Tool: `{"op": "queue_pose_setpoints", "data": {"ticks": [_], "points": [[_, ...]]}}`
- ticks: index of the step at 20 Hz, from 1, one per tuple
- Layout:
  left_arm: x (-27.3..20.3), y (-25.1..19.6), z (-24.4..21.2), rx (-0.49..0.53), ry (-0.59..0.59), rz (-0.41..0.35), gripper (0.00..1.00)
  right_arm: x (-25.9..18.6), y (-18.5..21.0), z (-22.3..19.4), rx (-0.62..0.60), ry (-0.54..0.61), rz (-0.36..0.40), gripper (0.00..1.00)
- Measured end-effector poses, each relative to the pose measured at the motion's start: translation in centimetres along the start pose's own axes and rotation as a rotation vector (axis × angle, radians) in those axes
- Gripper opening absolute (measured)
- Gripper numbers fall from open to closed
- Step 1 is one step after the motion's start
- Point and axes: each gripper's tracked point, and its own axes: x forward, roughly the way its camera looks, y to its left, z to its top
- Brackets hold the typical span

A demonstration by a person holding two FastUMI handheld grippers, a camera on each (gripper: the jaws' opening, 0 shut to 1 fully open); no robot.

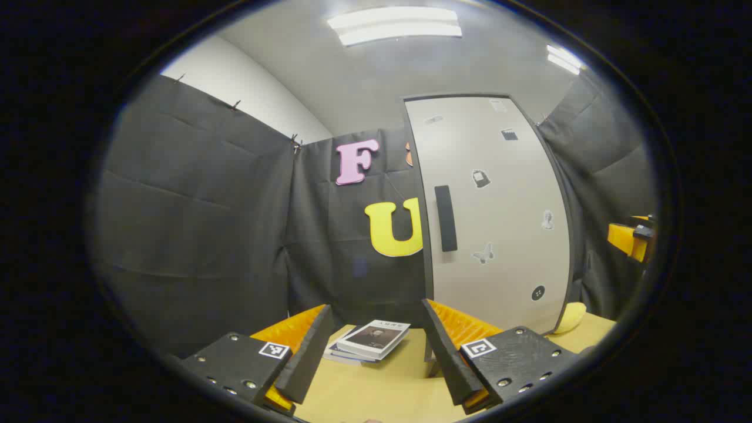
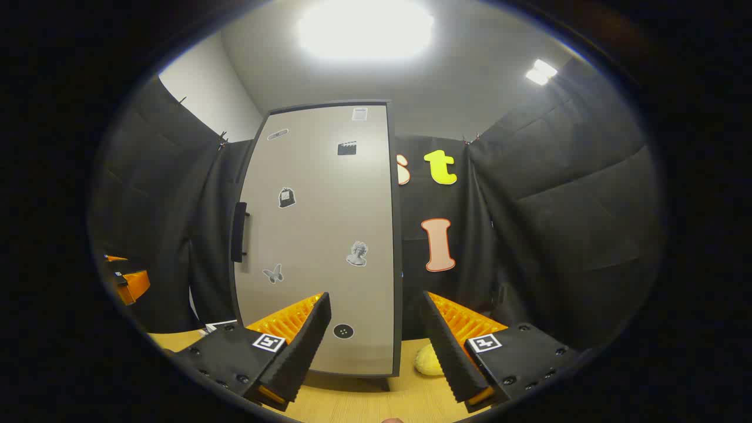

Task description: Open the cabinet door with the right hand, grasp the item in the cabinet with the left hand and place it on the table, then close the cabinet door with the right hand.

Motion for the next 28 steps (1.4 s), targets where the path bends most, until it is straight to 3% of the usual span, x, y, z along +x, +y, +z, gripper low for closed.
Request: {"op": "queue_pose_setpoints", "data": {"ticks": [19,28], "points": [[0.4,0.0,-0.3,0.005,0.011,-0.019,0.90,-1.5,-1.7,-0.5,0.000,0.040,-0.048,0.96],[0.7,0.3,0.0,0.014,0.006,-0.026,0.90,-0.4,0.0,0.2,0.010,0.066,-0.014,0.97]]}}
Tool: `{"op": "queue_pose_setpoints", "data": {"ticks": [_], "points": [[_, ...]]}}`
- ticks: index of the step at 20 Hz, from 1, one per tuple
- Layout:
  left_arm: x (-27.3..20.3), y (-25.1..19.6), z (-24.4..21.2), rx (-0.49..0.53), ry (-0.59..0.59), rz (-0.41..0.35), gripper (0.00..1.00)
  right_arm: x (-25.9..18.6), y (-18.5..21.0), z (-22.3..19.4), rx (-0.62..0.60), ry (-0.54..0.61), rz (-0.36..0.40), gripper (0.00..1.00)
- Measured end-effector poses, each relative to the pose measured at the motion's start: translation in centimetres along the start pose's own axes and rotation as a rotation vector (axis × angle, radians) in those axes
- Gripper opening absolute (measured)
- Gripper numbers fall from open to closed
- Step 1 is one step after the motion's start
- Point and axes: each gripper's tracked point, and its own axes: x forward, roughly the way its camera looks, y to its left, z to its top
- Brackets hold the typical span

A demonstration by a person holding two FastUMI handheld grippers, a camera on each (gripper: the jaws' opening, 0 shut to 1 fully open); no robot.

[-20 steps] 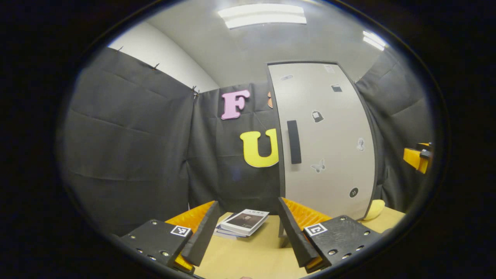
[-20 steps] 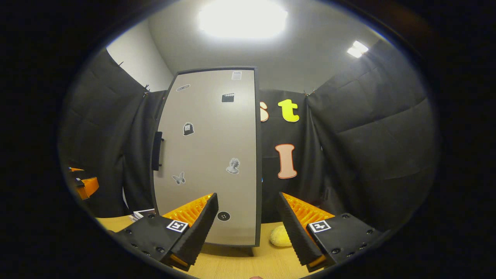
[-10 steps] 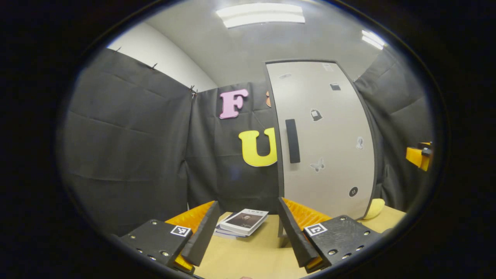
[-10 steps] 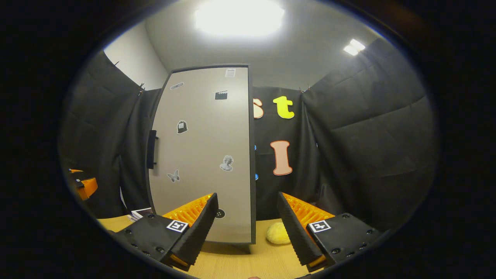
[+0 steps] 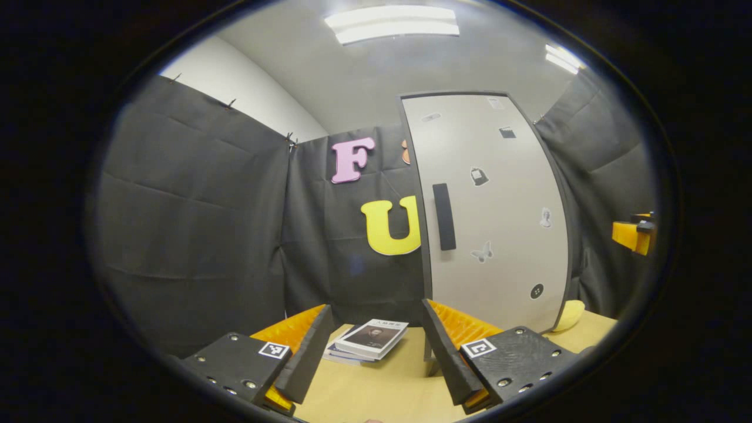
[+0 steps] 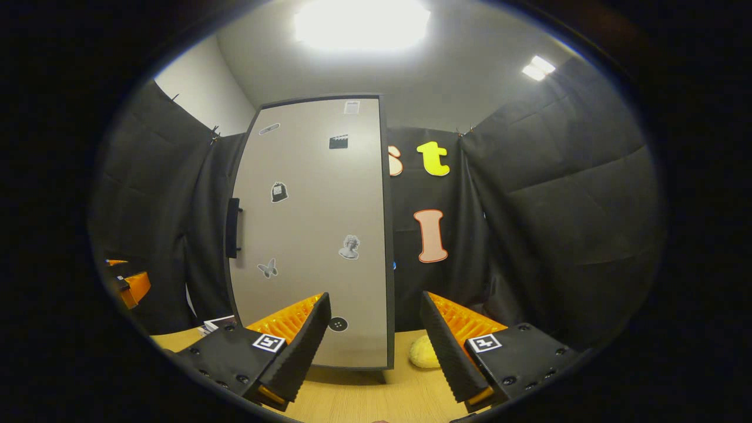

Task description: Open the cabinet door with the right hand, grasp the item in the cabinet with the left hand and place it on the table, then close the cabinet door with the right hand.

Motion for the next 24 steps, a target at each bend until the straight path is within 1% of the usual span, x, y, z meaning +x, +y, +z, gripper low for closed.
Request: {"op": "queue_pose_setpoints", "data": {"ticks": [4,5,12,17,24], "points": [[-0.5,0.9,-0.5,0.015,0.007,0.008,0.90,1.4,2.7,1.6,0.003,0.015,0.062,0.96],[-0.6,1.2,-0.7,0.022,0.010,0.010,0.90,1.9,3.5,2.1,0.005,0.015,0.078,0.97],[-1.8,4.0,-2.2,0.024,0.037,0.040,0.90,4.6,9.7,6.1,0.028,-0.027,0.191,0.96],[-2.3,7.5,-2.9,0.022,0.051,0.091,0.90,6.5,13.6,8.1,0.034,-0.052,0.230,0.96],[-2.8,11.4,-3.6,0.026,0.059,0.146,0.90,9.3,19.1,8.2,0.044,-0.017,0.275,0.97]]}}
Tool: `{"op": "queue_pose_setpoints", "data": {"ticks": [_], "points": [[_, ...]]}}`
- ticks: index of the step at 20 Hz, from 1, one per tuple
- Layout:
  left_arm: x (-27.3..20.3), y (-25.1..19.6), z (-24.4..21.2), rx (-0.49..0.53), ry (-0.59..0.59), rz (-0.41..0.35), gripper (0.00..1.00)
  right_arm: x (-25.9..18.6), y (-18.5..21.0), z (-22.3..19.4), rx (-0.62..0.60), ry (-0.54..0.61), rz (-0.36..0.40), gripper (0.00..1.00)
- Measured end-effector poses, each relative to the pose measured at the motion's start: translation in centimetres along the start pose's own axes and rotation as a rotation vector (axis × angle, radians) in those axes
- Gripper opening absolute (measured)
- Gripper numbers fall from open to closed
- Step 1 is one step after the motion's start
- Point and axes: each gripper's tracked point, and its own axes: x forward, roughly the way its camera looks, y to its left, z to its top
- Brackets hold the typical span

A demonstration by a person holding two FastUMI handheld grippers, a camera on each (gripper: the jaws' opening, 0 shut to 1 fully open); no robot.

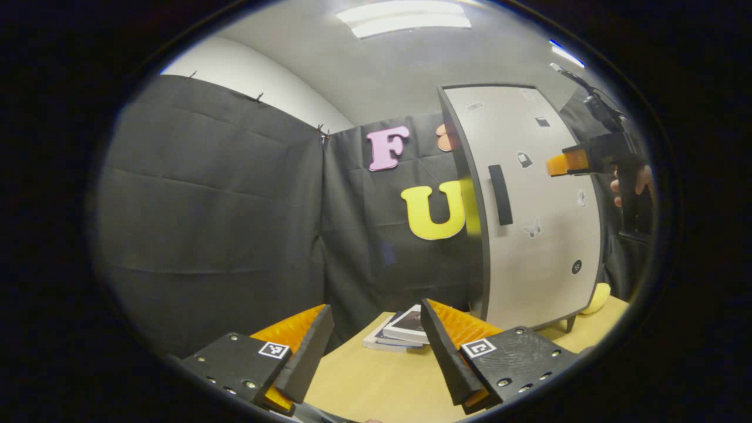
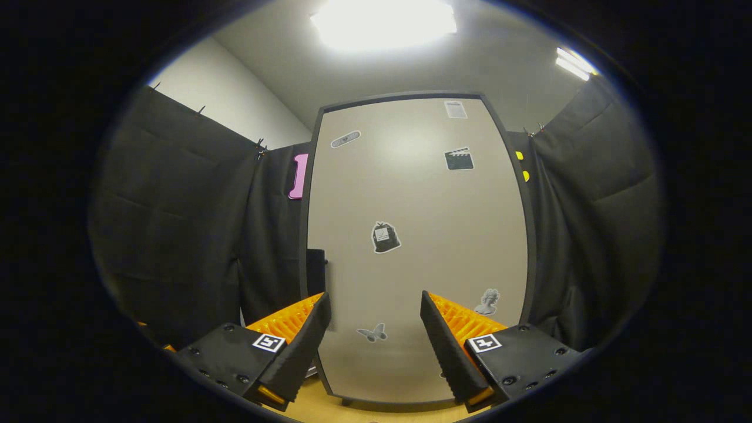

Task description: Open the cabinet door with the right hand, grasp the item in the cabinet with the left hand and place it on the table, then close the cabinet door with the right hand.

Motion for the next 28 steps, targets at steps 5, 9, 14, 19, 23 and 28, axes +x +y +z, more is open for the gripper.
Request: {"op": "queue_pose_setpoints", "data": {"ticks": [5,9,14,19,23,28], "points": [[-0.1,2.5,-0.8,0.003,0.007,0.034,0.90,3.0,2.4,-0.7,0.030,0.030,0.021,0.97],[0.1,4.0,-1.7,0.002,0.025,0.050,0.90,5.2,3.6,-1.0,0.015,0.042,0.013,0.97],[0.2,5.7,-2.4,0.005,0.036,0.065,0.90,7.6,5.7,-2.0,-0.003,0.072,0.014,0.97],[0.2,7.5,-3.6,0.001,0.054,0.085,0.90,10.0,7.8,-3.8,0.005,0.118,0.020,0.95],[0.1,9.2,-4.2,0.002,0.067,0.107,0.90,11.7,8.7,-5.5,0.051,0.178,0.009,0.75],[0.2,10.6,-4.8,-0.005,0.075,0.123,0.90,12.4,8.1,-6.0,0.068,0.202,-0.047,0.43]]}}
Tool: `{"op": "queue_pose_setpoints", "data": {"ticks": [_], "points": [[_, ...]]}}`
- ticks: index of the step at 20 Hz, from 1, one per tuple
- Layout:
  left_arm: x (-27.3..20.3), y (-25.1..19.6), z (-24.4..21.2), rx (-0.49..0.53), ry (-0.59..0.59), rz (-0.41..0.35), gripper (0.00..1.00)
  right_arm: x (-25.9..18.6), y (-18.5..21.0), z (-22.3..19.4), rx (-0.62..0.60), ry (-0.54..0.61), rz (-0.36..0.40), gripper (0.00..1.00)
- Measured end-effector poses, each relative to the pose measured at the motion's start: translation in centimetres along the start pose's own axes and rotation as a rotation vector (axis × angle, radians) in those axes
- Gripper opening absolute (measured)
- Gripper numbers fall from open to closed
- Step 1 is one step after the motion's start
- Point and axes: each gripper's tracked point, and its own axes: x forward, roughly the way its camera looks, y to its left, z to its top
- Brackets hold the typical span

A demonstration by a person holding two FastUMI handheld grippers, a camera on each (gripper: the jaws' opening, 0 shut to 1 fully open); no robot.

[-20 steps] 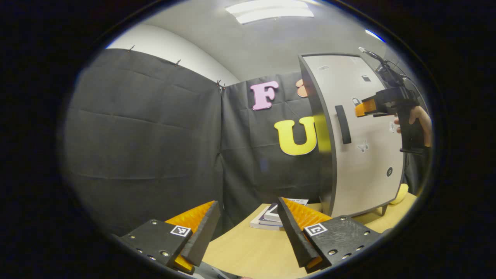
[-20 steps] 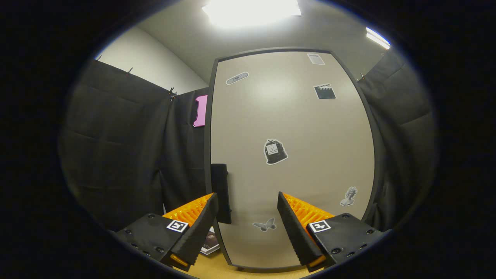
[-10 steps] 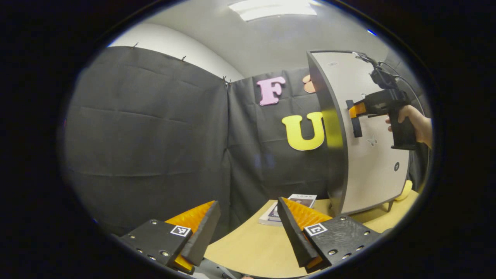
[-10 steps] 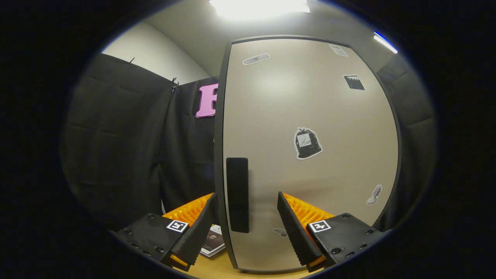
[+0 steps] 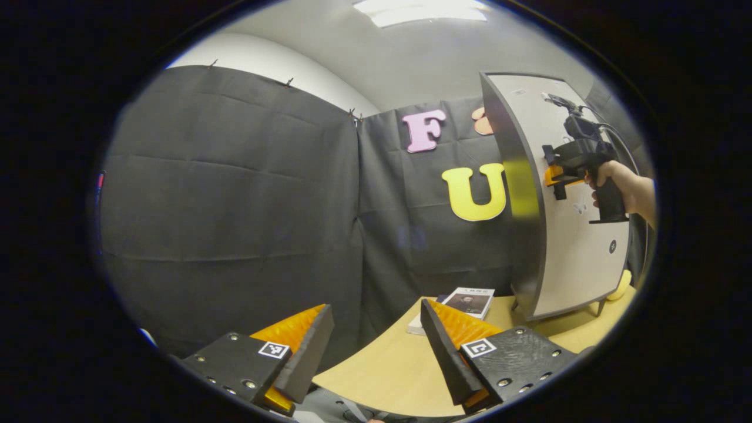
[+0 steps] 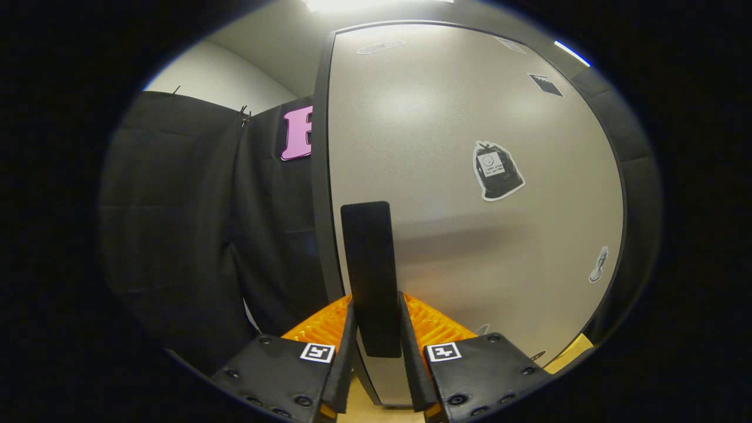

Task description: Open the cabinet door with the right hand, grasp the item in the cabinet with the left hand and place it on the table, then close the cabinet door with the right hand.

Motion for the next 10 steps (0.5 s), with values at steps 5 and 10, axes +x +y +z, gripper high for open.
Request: {"op": "queue_pose_setpoints", "data": {"ticks": [5,10], "points": [[0.6,-0.7,0.5,-0.006,-0.017,-0.021,0.90,-0.3,0.0,-0.2,-0.047,0.033,0.004,0.19],[1.0,-2.8,1.7,-0.014,-0.036,-0.071,0.91,-1.7,0.4,-0.1,-0.049,0.047,0.067,0.12]]}}
